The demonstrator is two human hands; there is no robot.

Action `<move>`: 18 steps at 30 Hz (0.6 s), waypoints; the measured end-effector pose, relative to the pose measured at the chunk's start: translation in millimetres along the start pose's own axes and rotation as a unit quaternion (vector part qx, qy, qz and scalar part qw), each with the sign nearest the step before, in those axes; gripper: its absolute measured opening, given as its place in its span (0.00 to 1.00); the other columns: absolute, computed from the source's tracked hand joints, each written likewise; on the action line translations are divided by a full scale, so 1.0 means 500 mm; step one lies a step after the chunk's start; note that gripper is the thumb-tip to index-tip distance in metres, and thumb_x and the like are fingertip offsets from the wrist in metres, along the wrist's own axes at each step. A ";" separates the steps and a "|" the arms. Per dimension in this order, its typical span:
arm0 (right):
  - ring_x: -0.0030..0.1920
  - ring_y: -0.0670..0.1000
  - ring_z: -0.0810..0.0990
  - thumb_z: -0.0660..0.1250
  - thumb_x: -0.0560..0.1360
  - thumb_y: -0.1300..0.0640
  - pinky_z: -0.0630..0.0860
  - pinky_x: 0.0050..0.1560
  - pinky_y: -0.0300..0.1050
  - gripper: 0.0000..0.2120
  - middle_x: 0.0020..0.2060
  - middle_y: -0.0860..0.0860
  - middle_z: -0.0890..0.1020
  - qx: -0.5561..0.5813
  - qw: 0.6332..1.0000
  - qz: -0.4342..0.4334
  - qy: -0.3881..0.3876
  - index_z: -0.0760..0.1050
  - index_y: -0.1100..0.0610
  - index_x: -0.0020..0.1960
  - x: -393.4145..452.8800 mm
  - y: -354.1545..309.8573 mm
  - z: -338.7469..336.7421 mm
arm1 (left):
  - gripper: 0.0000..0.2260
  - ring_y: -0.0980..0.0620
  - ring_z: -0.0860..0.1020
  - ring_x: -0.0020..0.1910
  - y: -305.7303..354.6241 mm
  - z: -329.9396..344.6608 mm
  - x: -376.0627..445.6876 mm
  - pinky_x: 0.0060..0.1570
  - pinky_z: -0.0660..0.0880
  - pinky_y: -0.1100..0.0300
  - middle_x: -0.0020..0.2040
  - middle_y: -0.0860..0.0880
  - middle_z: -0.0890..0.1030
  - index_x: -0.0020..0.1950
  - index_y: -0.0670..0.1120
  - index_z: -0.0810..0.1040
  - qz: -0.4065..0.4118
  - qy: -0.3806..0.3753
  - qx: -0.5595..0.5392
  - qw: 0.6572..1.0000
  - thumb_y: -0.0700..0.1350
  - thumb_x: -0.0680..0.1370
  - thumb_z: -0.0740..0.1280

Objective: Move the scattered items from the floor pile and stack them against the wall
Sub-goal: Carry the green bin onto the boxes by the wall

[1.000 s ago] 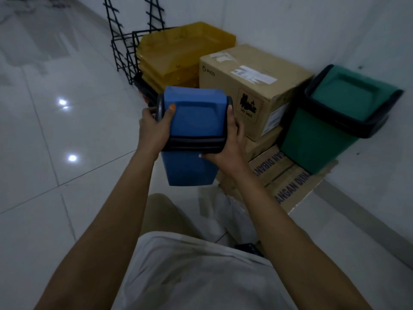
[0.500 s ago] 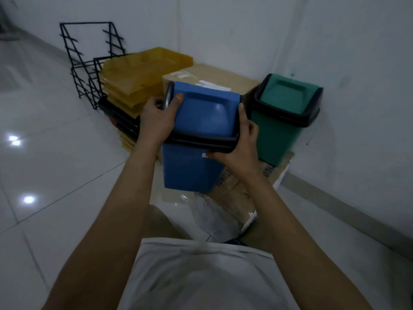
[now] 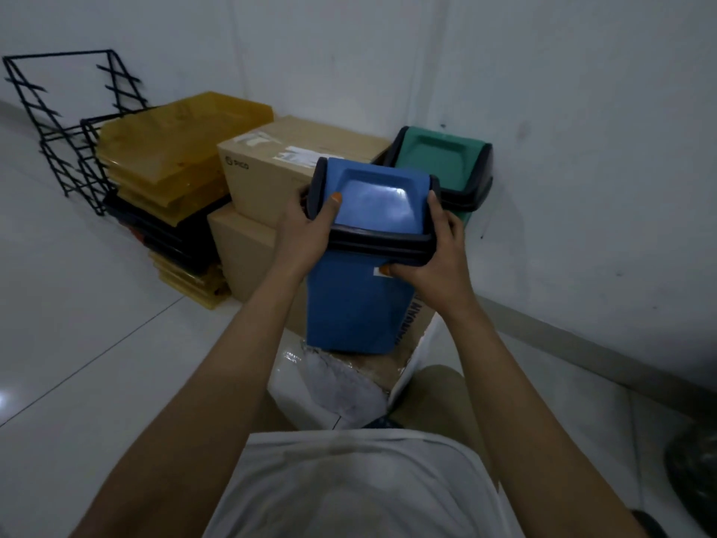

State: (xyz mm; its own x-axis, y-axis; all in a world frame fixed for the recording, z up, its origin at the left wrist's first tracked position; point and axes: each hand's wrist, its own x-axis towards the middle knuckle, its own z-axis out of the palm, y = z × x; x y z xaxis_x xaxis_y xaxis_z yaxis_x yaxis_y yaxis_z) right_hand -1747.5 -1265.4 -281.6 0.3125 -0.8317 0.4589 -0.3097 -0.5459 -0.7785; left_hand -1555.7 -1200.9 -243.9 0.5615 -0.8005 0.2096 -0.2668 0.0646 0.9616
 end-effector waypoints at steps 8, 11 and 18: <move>0.68 0.45 0.63 0.83 0.59 0.55 0.61 0.62 0.23 0.59 0.70 0.51 0.61 0.001 1.000 0.003 -0.005 0.51 0.45 0.79 0.013 0.031 -0.039 | 0.24 0.55 0.74 0.58 -0.015 0.035 0.015 0.55 0.75 0.58 0.63 0.51 0.73 0.70 0.51 0.65 0.015 -0.005 0.002 1.000 0.55 0.77 0.66; 0.68 0.44 0.63 0.84 0.58 0.56 0.61 0.64 0.26 0.59 0.69 0.52 0.61 -0.025 1.000 -0.010 -0.005 0.52 0.47 0.79 0.010 0.037 -0.059 | 0.23 0.58 0.74 0.56 -0.028 0.054 -0.001 0.52 0.75 0.64 0.62 0.52 0.73 0.72 0.49 0.63 0.010 -0.026 -0.019 0.999 0.51 0.79 0.65; 0.72 0.51 0.63 0.82 0.60 0.49 0.67 0.72 0.52 0.56 0.70 0.54 0.60 -0.078 0.994 -0.043 0.067 0.54 0.52 0.79 0.011 0.061 -0.053 | 0.21 0.60 0.77 0.55 -0.033 0.091 0.038 0.53 0.78 0.64 0.60 0.50 0.77 0.70 0.44 0.68 0.045 -0.059 -0.037 0.997 0.50 0.80 0.65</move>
State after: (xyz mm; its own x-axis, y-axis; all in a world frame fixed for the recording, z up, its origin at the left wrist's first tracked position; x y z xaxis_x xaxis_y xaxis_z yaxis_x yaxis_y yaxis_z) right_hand -1778.9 -1289.2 -291.3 0.2252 -0.7817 0.5816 -0.4265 -0.6158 -0.6625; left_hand -1576.2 -1244.0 -264.0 0.4409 -0.8539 0.2766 -0.2506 0.1788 0.9514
